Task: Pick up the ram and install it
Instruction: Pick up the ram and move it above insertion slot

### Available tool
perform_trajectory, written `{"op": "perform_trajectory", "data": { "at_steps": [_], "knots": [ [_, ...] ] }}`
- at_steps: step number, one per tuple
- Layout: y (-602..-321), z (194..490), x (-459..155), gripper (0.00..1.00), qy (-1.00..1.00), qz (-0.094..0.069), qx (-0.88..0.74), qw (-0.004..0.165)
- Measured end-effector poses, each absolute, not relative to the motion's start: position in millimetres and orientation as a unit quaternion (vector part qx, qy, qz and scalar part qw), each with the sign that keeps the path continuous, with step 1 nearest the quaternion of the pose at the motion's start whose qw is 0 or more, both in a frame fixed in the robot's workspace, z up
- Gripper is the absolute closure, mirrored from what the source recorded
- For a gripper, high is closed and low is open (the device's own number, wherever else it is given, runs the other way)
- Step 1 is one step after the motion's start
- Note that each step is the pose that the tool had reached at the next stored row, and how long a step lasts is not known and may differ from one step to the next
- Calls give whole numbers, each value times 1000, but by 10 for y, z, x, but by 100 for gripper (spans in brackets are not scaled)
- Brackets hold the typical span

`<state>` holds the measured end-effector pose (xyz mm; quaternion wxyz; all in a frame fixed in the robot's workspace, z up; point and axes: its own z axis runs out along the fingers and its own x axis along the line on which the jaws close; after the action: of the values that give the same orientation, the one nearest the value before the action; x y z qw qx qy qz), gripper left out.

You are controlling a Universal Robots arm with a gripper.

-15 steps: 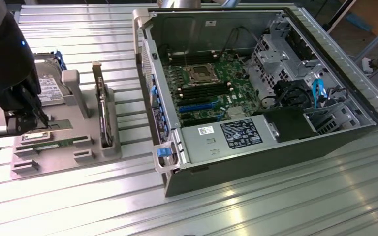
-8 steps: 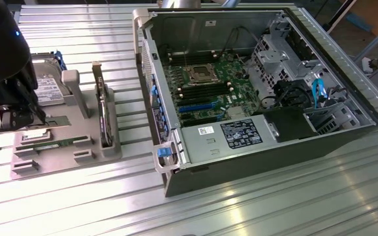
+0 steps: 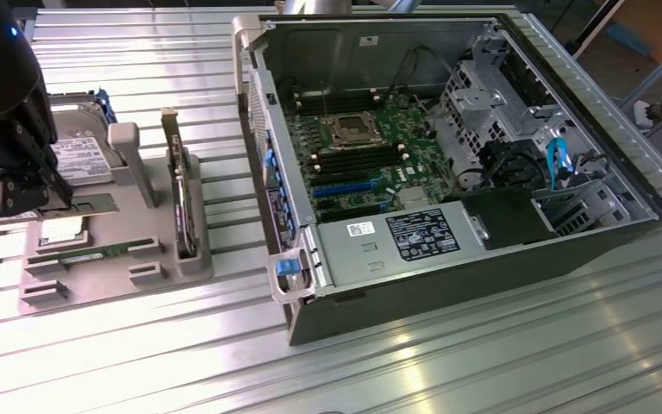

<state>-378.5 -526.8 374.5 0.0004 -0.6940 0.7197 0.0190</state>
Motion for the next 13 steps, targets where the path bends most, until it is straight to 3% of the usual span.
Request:
{"op": "perform_trajectory", "data": {
  "at_steps": [13],
  "knots": [
    [-5268,3934,-3785,88,720,19,-694,0]
  ]
}}
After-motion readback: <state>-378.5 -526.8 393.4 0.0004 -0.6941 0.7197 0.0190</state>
